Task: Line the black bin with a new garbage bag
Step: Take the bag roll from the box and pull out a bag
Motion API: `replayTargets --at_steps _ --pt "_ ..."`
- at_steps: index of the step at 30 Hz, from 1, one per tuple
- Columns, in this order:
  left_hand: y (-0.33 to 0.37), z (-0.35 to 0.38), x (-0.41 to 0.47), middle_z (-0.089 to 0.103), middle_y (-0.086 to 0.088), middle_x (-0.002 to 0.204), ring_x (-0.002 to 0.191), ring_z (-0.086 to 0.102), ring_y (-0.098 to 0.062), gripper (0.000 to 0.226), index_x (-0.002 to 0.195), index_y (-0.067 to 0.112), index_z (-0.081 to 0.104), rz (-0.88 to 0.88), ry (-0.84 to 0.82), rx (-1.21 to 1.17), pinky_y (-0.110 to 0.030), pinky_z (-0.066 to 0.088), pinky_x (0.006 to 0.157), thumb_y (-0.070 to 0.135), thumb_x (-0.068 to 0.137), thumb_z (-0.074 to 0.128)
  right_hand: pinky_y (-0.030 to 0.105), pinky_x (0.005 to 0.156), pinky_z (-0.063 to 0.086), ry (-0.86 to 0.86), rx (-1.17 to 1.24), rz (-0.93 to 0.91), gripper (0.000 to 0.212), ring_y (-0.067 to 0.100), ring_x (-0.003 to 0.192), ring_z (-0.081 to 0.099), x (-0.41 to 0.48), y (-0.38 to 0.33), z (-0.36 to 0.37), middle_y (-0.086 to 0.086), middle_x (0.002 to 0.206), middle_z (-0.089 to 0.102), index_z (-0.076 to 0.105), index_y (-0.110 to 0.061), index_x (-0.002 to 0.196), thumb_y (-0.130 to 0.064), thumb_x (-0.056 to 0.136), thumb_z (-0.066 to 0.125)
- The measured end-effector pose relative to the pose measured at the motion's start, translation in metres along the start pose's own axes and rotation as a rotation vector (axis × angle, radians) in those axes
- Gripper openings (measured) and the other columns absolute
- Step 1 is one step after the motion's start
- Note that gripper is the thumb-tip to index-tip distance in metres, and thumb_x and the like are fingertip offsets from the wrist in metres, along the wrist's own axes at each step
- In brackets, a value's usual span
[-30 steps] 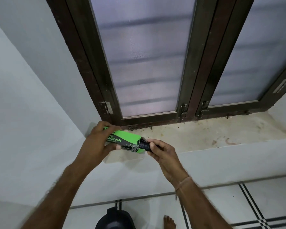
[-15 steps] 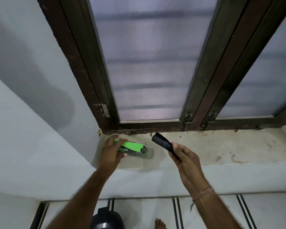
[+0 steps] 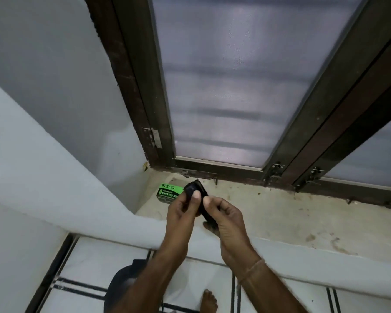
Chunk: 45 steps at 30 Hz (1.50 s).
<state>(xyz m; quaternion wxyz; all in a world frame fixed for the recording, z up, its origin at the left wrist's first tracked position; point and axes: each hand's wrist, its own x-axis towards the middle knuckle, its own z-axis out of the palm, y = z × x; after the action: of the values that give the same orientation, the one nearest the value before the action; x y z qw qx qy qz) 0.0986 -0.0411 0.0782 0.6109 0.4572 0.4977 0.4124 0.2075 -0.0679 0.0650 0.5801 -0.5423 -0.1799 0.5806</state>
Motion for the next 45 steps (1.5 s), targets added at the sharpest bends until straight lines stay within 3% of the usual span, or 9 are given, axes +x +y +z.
replayTargets --at_steps 8,13,16,21,26,29,35,40,45 --pt "-0.011 -0.011 -0.013 0.074 -0.012 0.122 0.116 0.069 -0.03 0.046 0.133 0.016 0.064 -0.198 -0.026 -0.266 -0.046 0.06 0.092 0.045 0.104 0.044 0.029 0.058 0.054 -0.006 -0.08 0.067 0.025 0.023 0.073 0.065 -0.005 -0.006 0.007 0.012 0.079 0.072 0.067 -0.012 0.076 -0.029 0.093 0.072" --pt "-0.014 -0.007 -0.014 0.077 -0.009 0.118 0.114 0.072 -0.027 0.04 0.128 0.012 0.065 -0.25 0.035 -0.256 -0.035 0.059 0.089 0.038 0.098 0.06 0.032 0.068 0.055 0.105 -0.078 0.142 0.021 0.023 0.083 0.067 0.003 -0.011 0.003 0.011 0.09 0.074 0.064 -0.009 0.09 -0.027 0.1 0.064" --pt "-0.016 -0.01 -0.015 0.075 -0.011 0.122 0.117 0.07 -0.028 0.045 0.131 0.011 0.065 -0.305 0.014 -0.297 -0.043 0.056 0.099 0.043 0.101 0.054 0.03 0.067 0.052 0.146 -0.055 0.122 0.01 0.021 0.08 0.062 0.009 -0.016 0.0 0.013 0.095 0.069 0.059 -0.01 0.1 -0.016 0.106 0.054" --pt "-0.015 -0.008 -0.017 0.074 -0.012 0.125 0.117 0.07 -0.03 0.043 0.133 0.012 0.064 -0.3 -0.035 -0.286 -0.047 0.054 0.103 0.041 0.105 0.05 0.03 0.081 0.058 0.083 0.029 0.079 0.034 0.023 0.099 0.071 -0.001 -0.023 0.0 0.011 0.109 0.076 0.068 -0.008 0.116 -0.032 0.109 0.044" --pt "-0.011 -0.007 -0.017 0.073 -0.012 0.126 0.12 0.069 -0.027 0.042 0.134 0.013 0.064 -0.247 -0.094 -0.24 -0.042 0.055 0.101 0.04 0.104 0.05 0.034 0.085 0.06 -0.062 -0.383 -0.104 0.026 0.019 0.093 0.076 -0.002 -0.018 -0.008 0.005 0.095 0.08 0.075 -0.01 0.104 -0.033 0.093 0.074" --pt "-0.01 -0.008 -0.016 0.076 -0.01 0.121 0.115 0.071 -0.027 0.041 0.13 0.014 0.066 -0.255 -0.079 -0.243 -0.039 0.059 0.093 0.04 0.101 0.054 0.043 0.085 0.06 0.013 -0.414 -0.14 0.023 0.02 0.088 0.073 0.001 -0.016 -0.01 0.012 0.095 0.079 0.075 -0.007 0.099 -0.029 0.098 0.068" --pt "-0.009 -0.017 -0.013 0.075 -0.009 0.125 0.117 0.07 -0.025 0.042 0.133 0.015 0.064 -0.274 -0.093 -0.22 -0.043 0.056 0.098 0.041 0.101 0.054 0.027 0.08 0.058 -0.015 -0.314 -0.076 0.028 0.023 0.097 0.073 0.002 -0.025 -0.012 0.011 0.102 0.078 0.071 -0.006 0.107 -0.026 0.107 0.051" --pt "-0.01 -0.022 -0.009 0.075 -0.012 0.122 0.115 0.071 -0.028 0.043 0.132 0.012 0.064 -0.264 -0.081 -0.22 -0.04 0.059 0.09 0.04 0.101 0.055 0.038 0.083 0.06 -0.134 -0.405 -0.058 0.028 0.027 0.094 0.077 0.0 -0.025 -0.005 0.018 0.102 0.078 0.075 -0.005 0.102 -0.032 0.098 0.067" --pt "-0.011 -0.032 -0.003 0.074 -0.009 0.125 0.118 0.069 -0.029 0.044 0.135 0.014 0.063 -0.285 -0.049 -0.247 -0.043 0.06 0.089 0.042 0.102 0.053 0.043 0.095 0.056 -0.015 -0.387 -0.027 0.027 0.024 0.101 0.07 0.012 -0.02 -0.003 0.022 0.112 0.074 0.068 -0.001 0.112 -0.023 0.106 0.054"
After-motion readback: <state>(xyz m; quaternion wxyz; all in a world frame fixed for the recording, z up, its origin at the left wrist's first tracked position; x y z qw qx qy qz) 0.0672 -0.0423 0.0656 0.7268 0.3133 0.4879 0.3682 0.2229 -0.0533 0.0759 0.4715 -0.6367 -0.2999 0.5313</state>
